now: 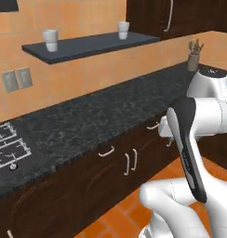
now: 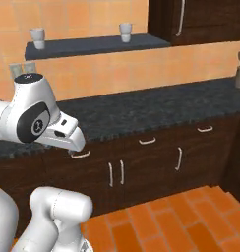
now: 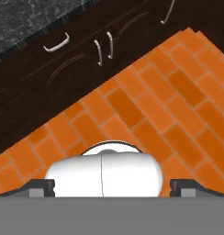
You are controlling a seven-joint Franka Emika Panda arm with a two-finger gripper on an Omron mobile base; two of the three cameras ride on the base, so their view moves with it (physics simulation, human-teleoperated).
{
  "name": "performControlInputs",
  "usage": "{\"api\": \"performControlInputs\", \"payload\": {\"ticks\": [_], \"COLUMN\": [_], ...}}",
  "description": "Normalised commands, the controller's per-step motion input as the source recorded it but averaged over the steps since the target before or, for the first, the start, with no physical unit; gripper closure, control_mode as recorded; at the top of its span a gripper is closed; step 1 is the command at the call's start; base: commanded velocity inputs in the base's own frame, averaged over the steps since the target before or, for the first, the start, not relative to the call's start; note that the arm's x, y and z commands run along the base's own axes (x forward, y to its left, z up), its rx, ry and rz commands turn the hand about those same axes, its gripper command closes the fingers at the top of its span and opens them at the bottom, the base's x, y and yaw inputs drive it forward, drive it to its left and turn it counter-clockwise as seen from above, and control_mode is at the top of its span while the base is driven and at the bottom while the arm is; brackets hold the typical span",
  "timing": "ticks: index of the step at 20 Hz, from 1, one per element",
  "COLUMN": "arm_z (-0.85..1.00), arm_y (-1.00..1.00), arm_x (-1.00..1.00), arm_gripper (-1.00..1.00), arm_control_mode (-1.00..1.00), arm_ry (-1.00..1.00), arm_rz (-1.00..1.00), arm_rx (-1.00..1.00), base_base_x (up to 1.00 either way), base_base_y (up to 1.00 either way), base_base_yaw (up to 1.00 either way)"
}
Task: Navigate to the range hood.
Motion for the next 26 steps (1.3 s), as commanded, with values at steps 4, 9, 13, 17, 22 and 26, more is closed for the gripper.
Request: {"api": "performControlInputs", "payload": {"ticks": [4,9,13,17,22,26], "arm_z": [0.00,0.00,0.00,0.00,0.00,0.00], "arm_y": [0.00,0.00,0.00,0.00,0.00,0.00], "arm_x": [0.00,0.00,0.00,0.00,0.00,0.00], "arm_gripper": [-1.00,-1.00,-1.00,-1.00,-1.00,-1.00], "arm_control_mode": [1.00,1.00,1.00,1.00,1.00,1.00], "arm_ry": [0.00,0.00,0.00,0.00,0.00,0.00], "arm_rz": [0.00,0.00,0.00,0.00,0.00,0.00], "arm_rx": [0.00,0.00,0.00,0.00,0.00,0.00], "base_base_x": [-0.23,-0.09,0.25,0.29,0.34,0.29], "base_base_y": [0.00,0.29,0.97,1.00,1.00,0.55], "base_base_yaw": [1.00,0.89,0.24,-0.02,-0.19,-0.20]}}
